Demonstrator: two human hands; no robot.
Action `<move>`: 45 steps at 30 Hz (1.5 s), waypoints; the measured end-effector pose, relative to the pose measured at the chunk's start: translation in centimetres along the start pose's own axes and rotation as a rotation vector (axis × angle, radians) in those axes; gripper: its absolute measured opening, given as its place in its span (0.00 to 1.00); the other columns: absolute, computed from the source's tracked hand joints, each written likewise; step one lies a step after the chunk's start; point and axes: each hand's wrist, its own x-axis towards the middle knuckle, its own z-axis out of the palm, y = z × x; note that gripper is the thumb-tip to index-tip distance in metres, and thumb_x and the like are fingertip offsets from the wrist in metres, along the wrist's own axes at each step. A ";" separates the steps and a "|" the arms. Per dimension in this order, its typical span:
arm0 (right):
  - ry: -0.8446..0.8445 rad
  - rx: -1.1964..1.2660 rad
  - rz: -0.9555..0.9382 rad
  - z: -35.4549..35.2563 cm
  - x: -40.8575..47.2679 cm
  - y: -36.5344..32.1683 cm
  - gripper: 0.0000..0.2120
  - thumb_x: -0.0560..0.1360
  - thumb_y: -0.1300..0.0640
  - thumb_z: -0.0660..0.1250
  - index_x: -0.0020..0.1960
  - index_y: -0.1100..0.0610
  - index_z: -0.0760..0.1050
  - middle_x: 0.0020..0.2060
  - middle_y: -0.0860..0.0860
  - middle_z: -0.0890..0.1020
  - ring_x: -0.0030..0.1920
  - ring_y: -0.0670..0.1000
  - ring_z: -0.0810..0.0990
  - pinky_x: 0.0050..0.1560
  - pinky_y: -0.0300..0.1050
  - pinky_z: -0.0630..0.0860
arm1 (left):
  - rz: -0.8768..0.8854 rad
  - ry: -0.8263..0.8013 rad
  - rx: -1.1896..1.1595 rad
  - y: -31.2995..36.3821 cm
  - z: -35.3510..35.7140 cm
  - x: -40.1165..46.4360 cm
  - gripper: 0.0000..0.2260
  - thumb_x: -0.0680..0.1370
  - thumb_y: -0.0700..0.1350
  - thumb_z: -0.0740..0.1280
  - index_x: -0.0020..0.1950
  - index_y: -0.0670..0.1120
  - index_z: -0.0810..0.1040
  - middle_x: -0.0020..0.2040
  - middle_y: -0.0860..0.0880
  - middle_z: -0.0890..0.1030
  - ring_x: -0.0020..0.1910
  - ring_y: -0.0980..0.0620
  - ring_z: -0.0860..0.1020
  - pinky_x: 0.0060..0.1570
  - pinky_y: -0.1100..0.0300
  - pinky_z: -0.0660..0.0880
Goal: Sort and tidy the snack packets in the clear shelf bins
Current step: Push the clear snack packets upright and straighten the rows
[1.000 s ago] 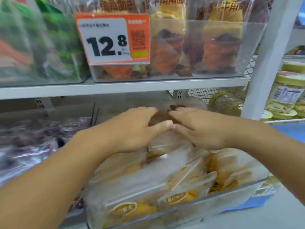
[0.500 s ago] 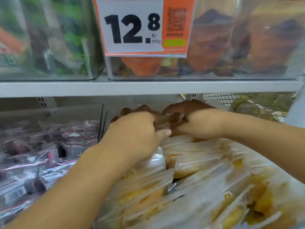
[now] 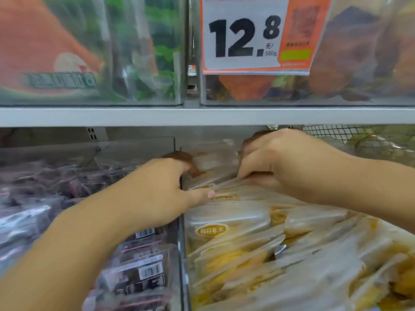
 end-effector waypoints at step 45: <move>-0.346 -0.059 0.159 1.2 5.2 -2.3 0.11 0.77 0.48 0.67 0.45 0.55 0.81 0.39 0.52 0.83 0.39 0.56 0.78 0.44 0.47 0.77 | 0.130 0.029 -0.155 -0.2 0.6 0.5 0.20 0.73 0.58 0.71 0.64 0.58 0.76 0.58 0.61 0.79 0.57 0.58 0.77 0.59 0.57 0.76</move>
